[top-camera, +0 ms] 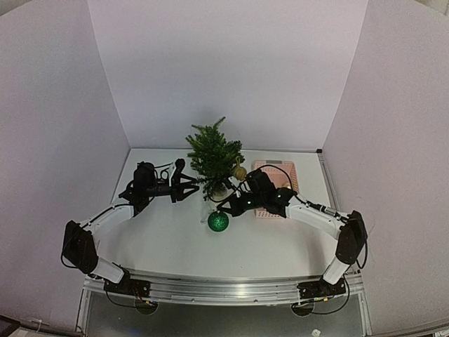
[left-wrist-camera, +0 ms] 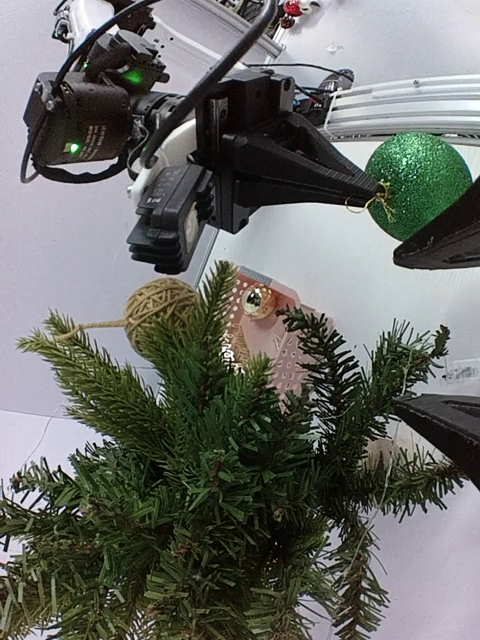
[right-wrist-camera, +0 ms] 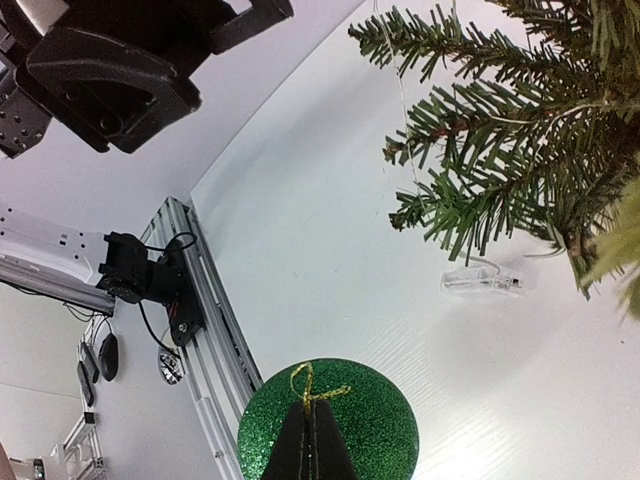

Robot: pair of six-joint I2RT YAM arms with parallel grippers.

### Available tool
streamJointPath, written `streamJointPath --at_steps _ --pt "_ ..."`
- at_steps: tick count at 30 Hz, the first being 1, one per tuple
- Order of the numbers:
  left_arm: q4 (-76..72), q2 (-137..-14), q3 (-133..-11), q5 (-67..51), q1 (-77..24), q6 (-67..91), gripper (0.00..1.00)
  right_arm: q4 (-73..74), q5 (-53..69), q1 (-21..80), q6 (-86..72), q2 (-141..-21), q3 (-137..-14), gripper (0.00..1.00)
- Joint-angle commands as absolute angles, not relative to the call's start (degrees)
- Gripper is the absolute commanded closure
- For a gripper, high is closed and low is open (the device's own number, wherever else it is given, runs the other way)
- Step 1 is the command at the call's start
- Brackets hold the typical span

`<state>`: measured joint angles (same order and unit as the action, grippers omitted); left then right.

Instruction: Decorate the small christmas tree

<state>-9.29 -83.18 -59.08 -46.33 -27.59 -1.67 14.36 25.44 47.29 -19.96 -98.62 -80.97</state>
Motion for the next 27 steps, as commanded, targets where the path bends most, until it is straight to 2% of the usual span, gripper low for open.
streamJointPath --at_steps 1,11,22,27 --pt "-12.9 -82.2 -58.1 -47.4 -27.6 -0.9 0.57 7.4 25.0 46.7 -23.8 -93.7 -76.8 1.00" --pt "-13.1 -81.4 -58.4 -47.1 -27.6 -1.3 0.57 3.8 27.2 46.2 -26.1 -92.1 -75.9 1.00" --pt "-12.9 -81.3 -58.8 -46.8 -27.6 -1.8 0.57 4.2 34.4 40.8 -32.1 -91.1 -85.3 1.00" --pt "-12.8 -81.0 -58.8 -46.6 -27.6 -1.8 0.57 8.7 35.4 39.2 -31.0 -93.5 -88.0 1.00"
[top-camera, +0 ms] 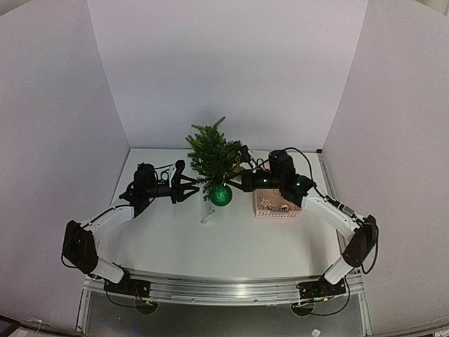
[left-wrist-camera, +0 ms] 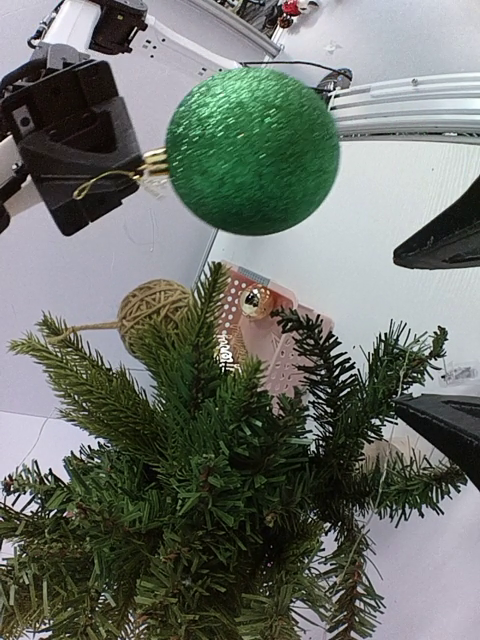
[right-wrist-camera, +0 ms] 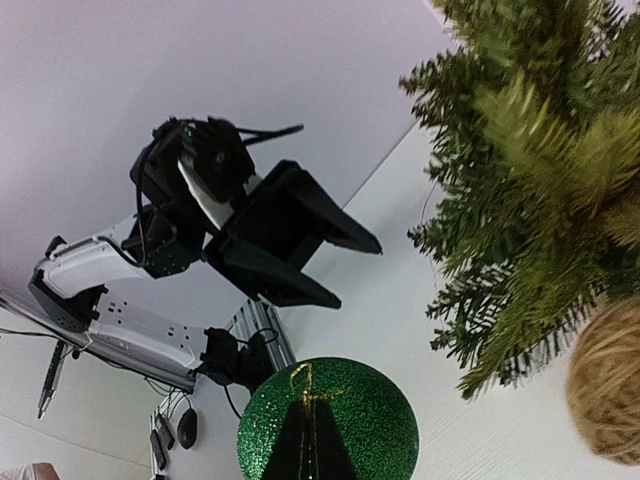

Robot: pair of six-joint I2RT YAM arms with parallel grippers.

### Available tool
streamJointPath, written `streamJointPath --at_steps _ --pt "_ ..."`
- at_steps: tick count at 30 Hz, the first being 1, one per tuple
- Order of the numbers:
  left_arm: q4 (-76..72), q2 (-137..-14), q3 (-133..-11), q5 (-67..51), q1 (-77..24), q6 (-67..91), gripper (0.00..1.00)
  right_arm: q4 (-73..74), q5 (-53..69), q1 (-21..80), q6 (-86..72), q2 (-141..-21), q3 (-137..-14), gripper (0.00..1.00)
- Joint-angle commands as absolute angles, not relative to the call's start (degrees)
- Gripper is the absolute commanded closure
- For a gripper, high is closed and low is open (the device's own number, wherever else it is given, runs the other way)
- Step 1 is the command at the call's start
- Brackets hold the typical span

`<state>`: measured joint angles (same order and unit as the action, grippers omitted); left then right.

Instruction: Decorate the small christmas tree

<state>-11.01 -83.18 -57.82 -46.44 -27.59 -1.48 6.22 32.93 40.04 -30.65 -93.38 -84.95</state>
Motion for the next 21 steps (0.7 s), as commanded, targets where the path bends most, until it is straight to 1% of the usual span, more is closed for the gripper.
streamJointPath --at_steps 1,8,14,21 --pt "-12.7 -80.9 -58.8 -46.5 -27.6 -1.8 0.57 9.0 35.6 39.2 -30.6 -93.7 -88.0 1.00" --pt "-12.1 -81.3 -59.7 -46.4 -27.6 -2.1 0.57 11.5 35.8 39.2 -26.0 -94.4 -87.2 1.00" --pt "-11.8 -81.5 -59.9 -46.7 -27.6 -2.0 0.57 11.9 37.0 38.7 -25.4 -95.0 -83.5 1.00" --pt "-12.4 -81.7 -60.3 -47.2 -27.7 -1.3 0.57 11.9 38.4 37.5 -23.3 -98.2 -86.6 1.00"
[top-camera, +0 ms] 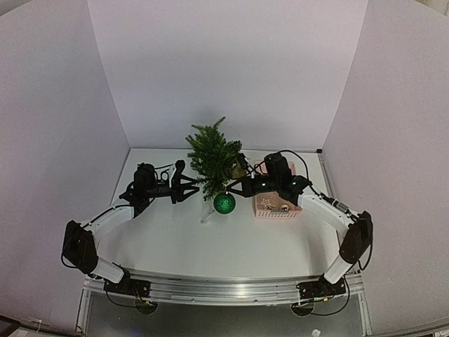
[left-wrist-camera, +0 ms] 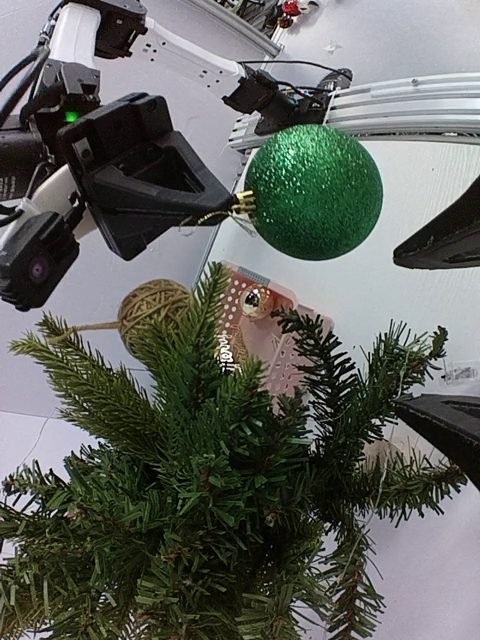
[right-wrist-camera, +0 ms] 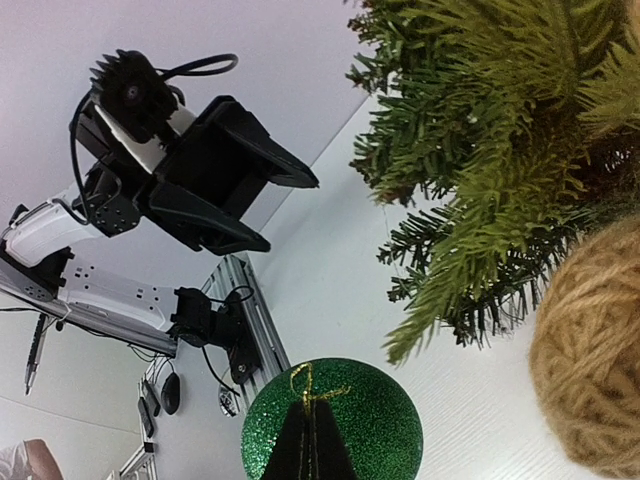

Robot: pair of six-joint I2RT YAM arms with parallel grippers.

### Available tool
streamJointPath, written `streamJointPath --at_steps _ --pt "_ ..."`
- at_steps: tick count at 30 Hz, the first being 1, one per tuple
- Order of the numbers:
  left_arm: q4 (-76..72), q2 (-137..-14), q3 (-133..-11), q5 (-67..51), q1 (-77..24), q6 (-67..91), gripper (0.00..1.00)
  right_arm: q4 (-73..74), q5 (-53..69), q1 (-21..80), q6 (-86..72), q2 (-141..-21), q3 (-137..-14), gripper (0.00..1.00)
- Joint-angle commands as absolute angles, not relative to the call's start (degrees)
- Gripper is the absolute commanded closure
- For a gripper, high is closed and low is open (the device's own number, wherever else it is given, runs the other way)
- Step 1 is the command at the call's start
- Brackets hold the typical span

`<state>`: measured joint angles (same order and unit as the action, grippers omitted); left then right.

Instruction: Decorate the small christmas tree

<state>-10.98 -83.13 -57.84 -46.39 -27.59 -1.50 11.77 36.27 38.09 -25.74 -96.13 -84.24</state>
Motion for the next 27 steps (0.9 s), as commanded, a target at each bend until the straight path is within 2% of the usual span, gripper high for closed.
streamJointPath --at_steps 1,15,27 --pt "-12.5 -81.7 -60.3 -47.1 -27.7 -1.2 0.57 12.0 38.6 37.4 -23.1 -98.5 -86.6 1.00" --pt "-14.5 -85.7 -64.5 -46.6 -30.7 1.6 0.58 11.8 38.7 36.5 -19.1 -99.6 -87.2 1.00" --pt "-12.4 -87.7 -68.9 -46.2 -30.9 1.2 0.58 11.8 37.3 37.9 -18.6 -95.9 -87.4 1.00"
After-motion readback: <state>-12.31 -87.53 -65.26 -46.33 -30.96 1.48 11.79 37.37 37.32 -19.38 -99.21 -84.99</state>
